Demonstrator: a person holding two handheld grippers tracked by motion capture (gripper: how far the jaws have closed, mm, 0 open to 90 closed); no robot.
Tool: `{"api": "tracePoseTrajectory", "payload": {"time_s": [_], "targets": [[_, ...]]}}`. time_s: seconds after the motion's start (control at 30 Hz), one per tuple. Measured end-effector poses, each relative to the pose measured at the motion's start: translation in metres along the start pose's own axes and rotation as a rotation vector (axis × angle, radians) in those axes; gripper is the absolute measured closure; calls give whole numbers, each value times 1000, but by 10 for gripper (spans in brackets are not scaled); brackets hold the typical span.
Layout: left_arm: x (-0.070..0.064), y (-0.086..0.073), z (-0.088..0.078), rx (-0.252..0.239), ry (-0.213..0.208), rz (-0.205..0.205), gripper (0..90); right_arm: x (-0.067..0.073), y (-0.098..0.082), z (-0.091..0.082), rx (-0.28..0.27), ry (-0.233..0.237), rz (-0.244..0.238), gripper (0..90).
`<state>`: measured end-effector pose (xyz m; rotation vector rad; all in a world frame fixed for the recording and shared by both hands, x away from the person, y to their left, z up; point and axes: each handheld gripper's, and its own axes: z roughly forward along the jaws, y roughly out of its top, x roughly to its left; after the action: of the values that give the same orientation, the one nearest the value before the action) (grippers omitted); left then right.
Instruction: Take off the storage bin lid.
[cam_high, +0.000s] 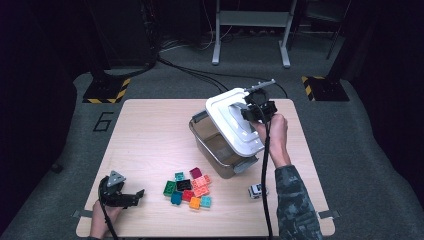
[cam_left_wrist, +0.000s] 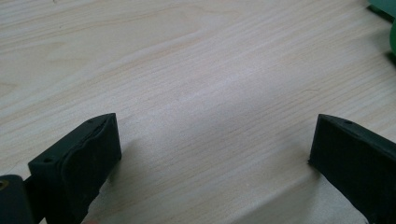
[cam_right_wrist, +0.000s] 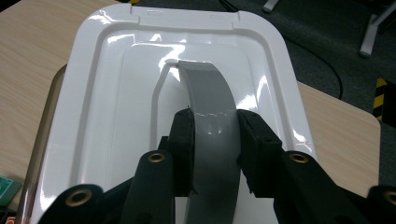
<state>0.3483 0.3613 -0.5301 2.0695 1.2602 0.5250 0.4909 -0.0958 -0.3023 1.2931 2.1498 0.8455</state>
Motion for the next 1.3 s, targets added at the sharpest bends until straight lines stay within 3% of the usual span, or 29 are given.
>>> {"api": "tracePoseTrajectory", "payload": {"time_s": [0.47,0.83,1.3], "targets": [[-1,0,1,-8,1,-10,18,-36,-8,-5,6,-79,42,675],[-1,0,1,-8,1,-10,18,-74,-23,-6,17,-150,113,676],[-1,0,1,-15,2,-19,18,-107,-48,-2,36,-225,191,675]]}}
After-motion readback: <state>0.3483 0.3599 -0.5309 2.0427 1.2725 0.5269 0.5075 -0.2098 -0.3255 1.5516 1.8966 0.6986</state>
